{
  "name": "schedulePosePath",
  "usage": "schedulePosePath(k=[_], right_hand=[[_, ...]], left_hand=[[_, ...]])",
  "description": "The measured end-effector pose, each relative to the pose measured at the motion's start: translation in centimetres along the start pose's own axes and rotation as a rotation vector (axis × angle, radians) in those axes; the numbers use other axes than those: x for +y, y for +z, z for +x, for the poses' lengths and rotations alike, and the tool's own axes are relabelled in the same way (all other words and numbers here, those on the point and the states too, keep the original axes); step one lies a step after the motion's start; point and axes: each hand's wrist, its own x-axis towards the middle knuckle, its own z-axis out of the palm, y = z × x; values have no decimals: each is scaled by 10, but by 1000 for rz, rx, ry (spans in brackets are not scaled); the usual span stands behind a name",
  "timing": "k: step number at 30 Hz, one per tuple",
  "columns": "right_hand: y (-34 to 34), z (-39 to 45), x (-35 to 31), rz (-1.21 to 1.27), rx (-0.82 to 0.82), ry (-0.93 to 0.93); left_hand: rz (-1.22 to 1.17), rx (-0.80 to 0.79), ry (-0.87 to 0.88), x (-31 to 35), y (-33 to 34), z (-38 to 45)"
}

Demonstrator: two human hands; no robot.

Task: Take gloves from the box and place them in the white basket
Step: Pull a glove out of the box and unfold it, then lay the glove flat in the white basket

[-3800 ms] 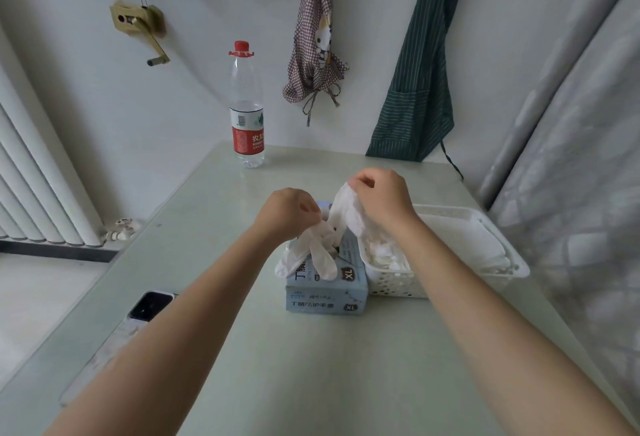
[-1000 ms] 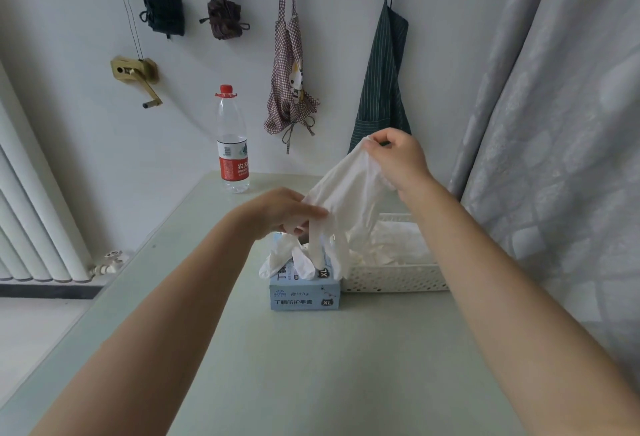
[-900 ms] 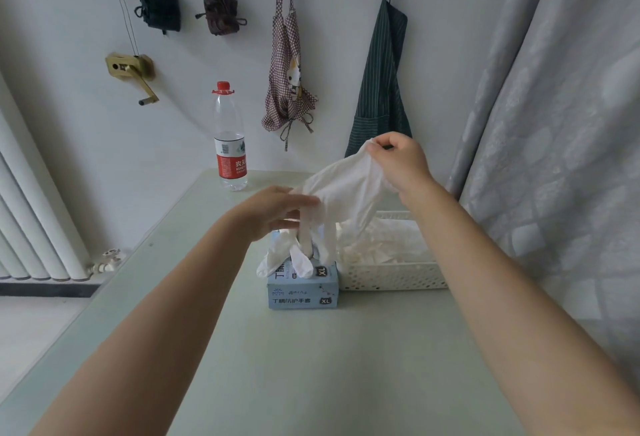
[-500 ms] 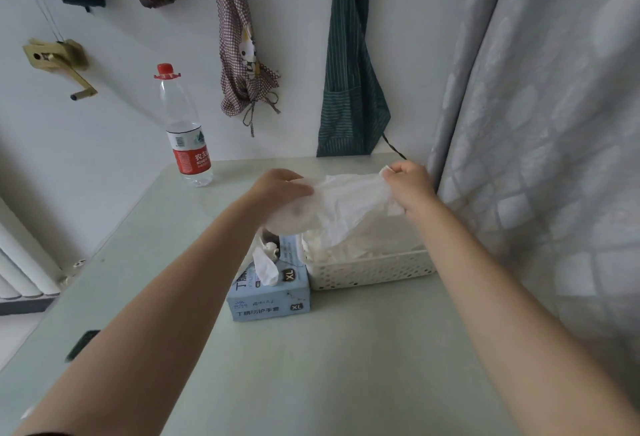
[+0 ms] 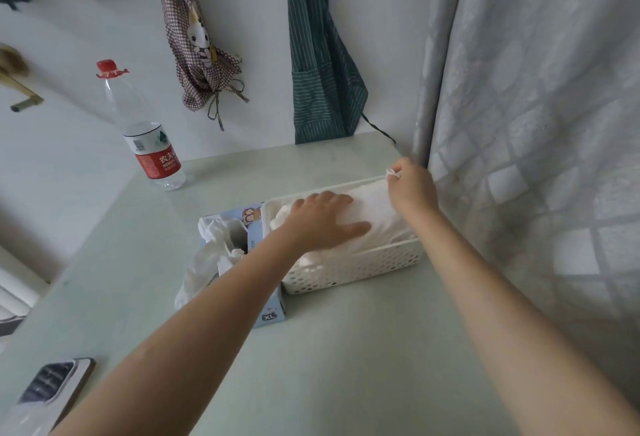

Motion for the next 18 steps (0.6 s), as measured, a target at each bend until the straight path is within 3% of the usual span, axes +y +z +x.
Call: schedulePosePath(k=[4,14,18], right_hand=[[5,-4,3,-126,12,-107],[6,-19,2,-544,-53,-219],[-1,-22,-6,-542,16,-186]], left_hand=[[52,-116,-12,-9,8,-1],[221,-118,64,-30,24,0],[40,-90,20,-28,8,-6]])
